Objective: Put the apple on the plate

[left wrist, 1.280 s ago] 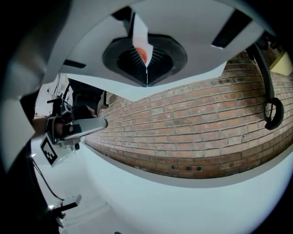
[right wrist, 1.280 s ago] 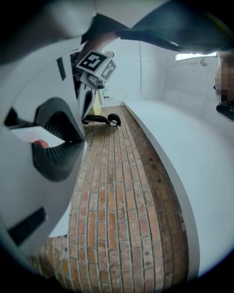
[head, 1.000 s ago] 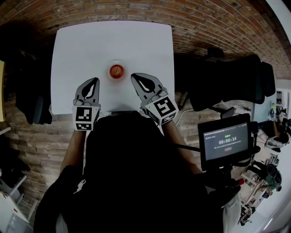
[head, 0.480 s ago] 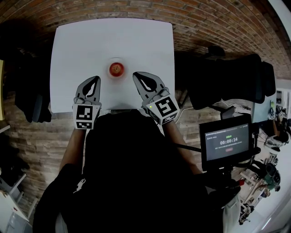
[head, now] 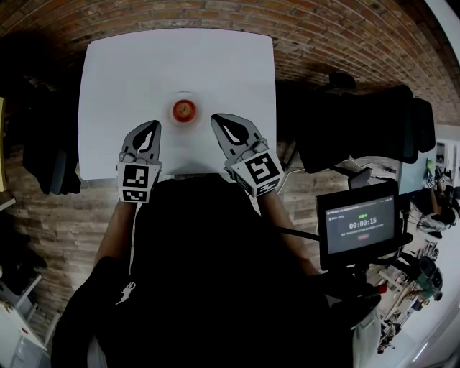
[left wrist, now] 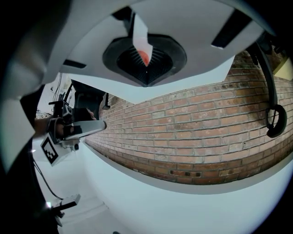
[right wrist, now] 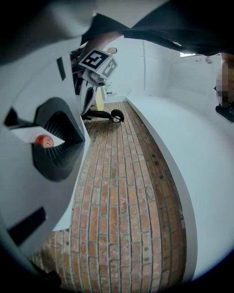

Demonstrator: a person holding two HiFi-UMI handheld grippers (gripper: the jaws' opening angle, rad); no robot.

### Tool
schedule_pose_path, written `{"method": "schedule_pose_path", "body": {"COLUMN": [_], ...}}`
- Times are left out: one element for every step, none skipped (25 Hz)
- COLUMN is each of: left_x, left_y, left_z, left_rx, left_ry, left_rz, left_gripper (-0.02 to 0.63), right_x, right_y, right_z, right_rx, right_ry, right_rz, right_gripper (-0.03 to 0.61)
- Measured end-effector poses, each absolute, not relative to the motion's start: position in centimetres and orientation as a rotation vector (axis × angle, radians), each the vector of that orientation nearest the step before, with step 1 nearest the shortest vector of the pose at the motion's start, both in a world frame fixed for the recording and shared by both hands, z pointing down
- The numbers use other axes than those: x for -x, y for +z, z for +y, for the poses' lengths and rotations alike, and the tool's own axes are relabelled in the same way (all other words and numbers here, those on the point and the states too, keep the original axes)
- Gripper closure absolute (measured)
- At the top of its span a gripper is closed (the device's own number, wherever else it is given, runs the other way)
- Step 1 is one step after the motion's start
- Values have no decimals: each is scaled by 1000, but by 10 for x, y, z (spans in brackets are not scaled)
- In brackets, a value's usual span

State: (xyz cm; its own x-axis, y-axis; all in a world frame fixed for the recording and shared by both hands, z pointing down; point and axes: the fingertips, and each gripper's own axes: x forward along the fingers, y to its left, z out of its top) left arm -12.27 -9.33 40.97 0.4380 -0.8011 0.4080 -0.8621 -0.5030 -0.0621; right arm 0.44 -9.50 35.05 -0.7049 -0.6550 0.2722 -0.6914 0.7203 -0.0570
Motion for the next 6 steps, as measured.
{"method": "schedule_pose_path", "body": {"left_x": [122,122,121,121,120,120], "left_y": [410,411,411,412,413,415], "left_z": [-94,-95,-96,-97,-97,-98], "left_rx": [-2534,-2537,-2540,-2543,-2545,-2548], "left_ry": [590,590,589,589,589,589], "left_rz": [-1468,-1460,-1449,-1436,-1421,-1405], "left_gripper": [607,607,607,607,607,607], "right_x": [-4,-3,-3,-2,-1,0], "right_y": [351,351,351,351,351,351], "right_z": [-95,-96,-97,-98,-99,-100], "right_rx": [-1070,-1070,-1070,-1069,-1068,-1067], "right_ry": [227,227,227,227,226,226], "right_rz": [-2690,-2688,-2687,-2686,-2685,-2684], "right_gripper": [575,575,575,575,575,575]}}
